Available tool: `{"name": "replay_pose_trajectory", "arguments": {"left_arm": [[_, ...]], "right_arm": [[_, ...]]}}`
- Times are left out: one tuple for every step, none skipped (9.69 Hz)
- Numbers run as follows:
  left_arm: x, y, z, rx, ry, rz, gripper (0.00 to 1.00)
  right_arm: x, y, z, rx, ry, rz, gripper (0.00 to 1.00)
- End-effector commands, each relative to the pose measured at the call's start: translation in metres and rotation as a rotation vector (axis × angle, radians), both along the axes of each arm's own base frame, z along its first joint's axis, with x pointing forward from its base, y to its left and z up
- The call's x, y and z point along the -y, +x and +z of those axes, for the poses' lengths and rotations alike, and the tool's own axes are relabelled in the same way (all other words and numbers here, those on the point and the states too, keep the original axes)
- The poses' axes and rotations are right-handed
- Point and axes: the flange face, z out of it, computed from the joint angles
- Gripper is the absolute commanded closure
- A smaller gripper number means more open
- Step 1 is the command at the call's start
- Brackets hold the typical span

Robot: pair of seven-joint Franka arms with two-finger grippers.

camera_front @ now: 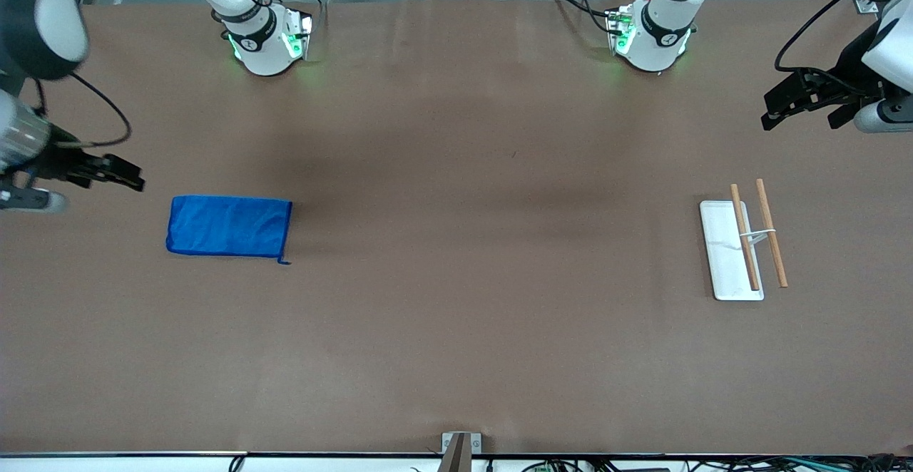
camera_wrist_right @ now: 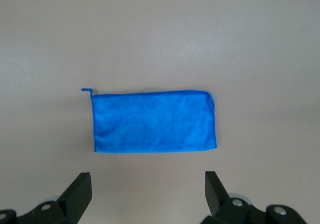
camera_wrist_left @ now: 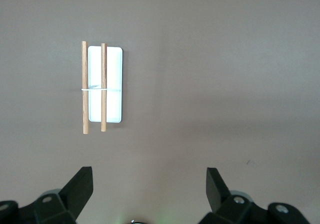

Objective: Right arm passes towel to left arm to hang
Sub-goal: 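Reach the right gripper down to the blue towel's edge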

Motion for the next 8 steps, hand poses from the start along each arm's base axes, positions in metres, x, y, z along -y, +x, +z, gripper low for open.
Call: {"name": "replay_pose_trajectory", "arguments": {"left_arm": [[0.0,0.002,-0.017,-0.03,0.008,-0.014,0.0],[0.0,0.004,-0.021,-0.039,0.008,-0.02,0.0],[0.004,0.005,-0.023,-0.043,0.008,-0.026,0.0],[0.006,0.005,-0.025,-0.046,0.009,-0.031,0.0],[0.007,0.005,-0.025,-0.047,0.009,-0.033,0.0],[0.007,0.005,-0.027,-0.05,0.009,-0.033,0.0],[0.007,0.005,-0.028,-0.053,0.009,-0.033,0.0],[0.007,0.006,-0.031,-0.059,0.01,-0.033,0.0]], "right_arm": [[0.002,-0.009,-0.081,-0.041,-0.004,0.046,0.0],[0.002,-0.009,-0.125,-0.055,-0.006,0.052,0.0],[0.004,-0.008,-0.171,-0.036,-0.008,0.097,0.0],[0.006,-0.009,-0.209,-0.027,-0.008,0.13,0.0],[0.007,-0.009,-0.233,-0.011,-0.013,0.134,0.0],[0.009,-0.01,-0.251,-0.008,-0.013,0.149,0.0],[0.01,-0.011,-0.26,-0.01,-0.013,0.149,0.0],[0.009,-0.011,-0.268,-0.01,-0.012,0.15,0.04]]}}
